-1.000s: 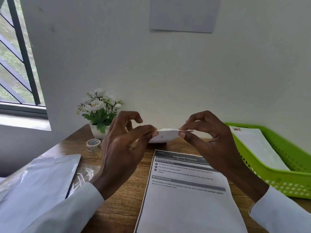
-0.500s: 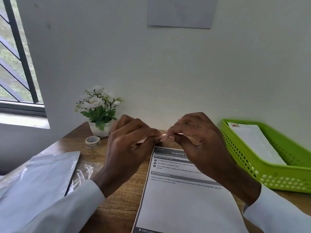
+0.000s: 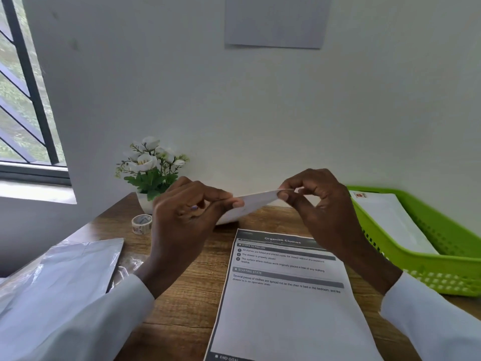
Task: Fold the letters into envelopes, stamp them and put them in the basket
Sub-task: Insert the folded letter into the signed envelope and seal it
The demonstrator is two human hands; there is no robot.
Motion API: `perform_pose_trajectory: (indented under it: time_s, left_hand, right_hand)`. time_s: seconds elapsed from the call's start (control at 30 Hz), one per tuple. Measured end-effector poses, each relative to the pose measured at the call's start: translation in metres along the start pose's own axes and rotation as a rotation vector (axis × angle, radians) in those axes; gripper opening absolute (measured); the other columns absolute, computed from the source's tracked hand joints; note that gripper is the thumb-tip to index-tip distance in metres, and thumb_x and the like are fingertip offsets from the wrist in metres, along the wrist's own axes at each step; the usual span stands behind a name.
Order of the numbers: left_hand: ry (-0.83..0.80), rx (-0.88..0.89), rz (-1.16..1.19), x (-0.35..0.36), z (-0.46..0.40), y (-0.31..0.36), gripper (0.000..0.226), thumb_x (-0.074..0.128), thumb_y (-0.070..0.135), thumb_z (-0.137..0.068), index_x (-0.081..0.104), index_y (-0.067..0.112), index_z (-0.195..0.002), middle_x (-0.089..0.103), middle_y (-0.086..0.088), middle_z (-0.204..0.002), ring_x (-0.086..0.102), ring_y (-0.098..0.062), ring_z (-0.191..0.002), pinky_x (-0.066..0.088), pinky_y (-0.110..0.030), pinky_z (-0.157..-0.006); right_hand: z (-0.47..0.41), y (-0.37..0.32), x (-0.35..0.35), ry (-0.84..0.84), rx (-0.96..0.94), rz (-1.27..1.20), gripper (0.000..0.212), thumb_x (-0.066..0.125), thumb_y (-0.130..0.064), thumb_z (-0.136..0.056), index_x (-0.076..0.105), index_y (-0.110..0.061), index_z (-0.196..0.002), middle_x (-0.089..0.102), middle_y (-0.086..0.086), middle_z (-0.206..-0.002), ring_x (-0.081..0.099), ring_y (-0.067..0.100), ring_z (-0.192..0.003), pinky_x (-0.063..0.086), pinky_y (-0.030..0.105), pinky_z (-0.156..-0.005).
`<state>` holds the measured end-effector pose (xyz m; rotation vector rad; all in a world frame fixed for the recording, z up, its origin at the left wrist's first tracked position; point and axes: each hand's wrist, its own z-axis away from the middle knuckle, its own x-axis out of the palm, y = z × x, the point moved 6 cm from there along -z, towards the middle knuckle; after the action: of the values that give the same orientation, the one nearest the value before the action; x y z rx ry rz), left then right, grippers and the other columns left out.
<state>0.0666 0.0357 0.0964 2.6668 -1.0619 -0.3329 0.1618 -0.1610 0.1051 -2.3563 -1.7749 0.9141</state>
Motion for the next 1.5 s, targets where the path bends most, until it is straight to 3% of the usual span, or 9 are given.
perform_pose_trajectory:
  time_s: [0.13,0.23,0.4,0.47,0.57,0.77,0.9,1.4,1.5]
  left_hand:
    - [0.088,-0.119,0.076,-0.008,-0.007,-0.010,0.011,0.079,0.027,-0.074,0.070,0.031,-0.079,0.069,0.012,-0.066,0.055,-0.008,-0.056,0.042,-0.025,-0.050]
    - [0.027,-0.196,0.152,-0.006,-0.009,-0.021,0.006,0.079,0.031,-0.076,0.073,0.029,-0.077,0.071,0.004,-0.075,0.055,-0.017,-0.054,0.043,-0.037,-0.048]
    - [-0.349,-0.372,0.376,0.004,-0.008,-0.038,0.014,0.074,0.028,-0.082,0.076,0.017,-0.074,0.070,0.001,-0.065,0.060,-0.019,-0.054,0.046,-0.035,-0.046]
    - [-0.371,-0.476,0.402,0.005,-0.004,-0.047,0.015,0.072,0.021,-0.080,0.076,0.007,-0.082,0.072,-0.001,-0.067,0.061,-0.012,-0.054,0.045,-0.022,-0.046]
    - [-0.389,-0.616,0.367,0.010,0.005,-0.060,0.017,0.076,0.020,-0.075,0.076,0.006,-0.085,0.072,-0.006,-0.067,0.061,-0.013,-0.054,0.047,-0.022,-0.047]
    - [-0.534,-0.919,0.356,0.023,0.034,-0.084,0.009,0.080,0.010,-0.074,0.075,0.005,-0.079,0.074,-0.012,-0.072,0.068,-0.014,-0.061,0.055,-0.021,-0.056]
    - [-0.573,-1.057,0.348,0.026,0.048,-0.095,0.020,0.080,0.005,-0.073,0.072,-0.006,-0.088,0.075,-0.018,-0.085,0.070,-0.019,-0.071,0.058,-0.024,-0.060]
    - [-1.017,-1.276,0.318,0.035,0.079,-0.098,0.031,0.077,-0.002,-0.075,0.069,-0.007,-0.105,0.075,-0.016,-0.099,0.072,-0.022,-0.084,0.060,-0.024,-0.066]
    - [-1.060,-1.289,0.334,0.038,0.083,-0.096,0.033,0.076,-0.005,-0.075,0.069,-0.007,-0.108,0.075,-0.017,-0.101,0.072,-0.021,-0.082,0.059,-0.023,-0.063]
  right_hand:
    - [-0.037,-0.020,-0.005,0.093,0.097,-0.365,0.017,0.072,-0.005,-0.083,0.068,-0.021,-0.080,0.068,-0.021,-0.075,0.063,-0.001,-0.082,0.047,0.011,-0.075]
    - [-0.067,-0.050,0.000,0.065,0.047,-0.434,0.013,0.071,-0.001,-0.083,0.070,-0.014,-0.082,0.069,-0.016,-0.076,0.062,-0.008,-0.076,0.046,0.008,-0.072]
    - [-0.090,-0.064,0.025,-0.257,0.015,-0.312,0.005,0.076,-0.005,-0.081,0.075,-0.002,-0.084,0.074,0.001,-0.080,0.066,0.001,-0.072,0.053,0.013,-0.070]
    - [-0.079,-0.053,0.045,-0.421,0.085,-0.272,0.007,0.078,-0.005,-0.078,0.077,0.000,-0.082,0.076,0.007,-0.080,0.066,0.005,-0.069,0.053,0.016,-0.068]
    - [-0.053,-0.030,0.072,-0.524,0.188,-0.261,0.006,0.079,-0.008,-0.078,0.078,-0.003,-0.082,0.076,0.012,-0.078,0.066,0.009,-0.066,0.052,0.022,-0.064]
    - [-0.016,0.004,0.106,-0.516,0.342,-0.272,0.004,0.078,-0.014,-0.080,0.079,-0.010,-0.081,0.076,0.004,-0.077,0.066,0.005,-0.068,0.051,0.021,-0.067]
    - [-0.009,0.016,0.121,-0.493,0.380,-0.225,0.003,0.078,-0.017,-0.080,0.078,-0.014,-0.079,0.076,0.001,-0.078,0.067,0.009,-0.071,0.055,0.033,-0.073]
    - [0.009,0.044,0.141,-0.476,0.469,-0.192,0.006,0.076,-0.018,-0.083,0.078,-0.012,-0.084,0.073,-0.004,-0.077,0.064,0.007,-0.071,0.053,0.029,-0.070]
    - [0.012,0.052,0.143,-0.468,0.484,-0.173,0.006,0.076,-0.019,-0.082,0.078,-0.013,-0.082,0.074,-0.003,-0.078,0.066,0.010,-0.074,0.056,0.035,-0.076]
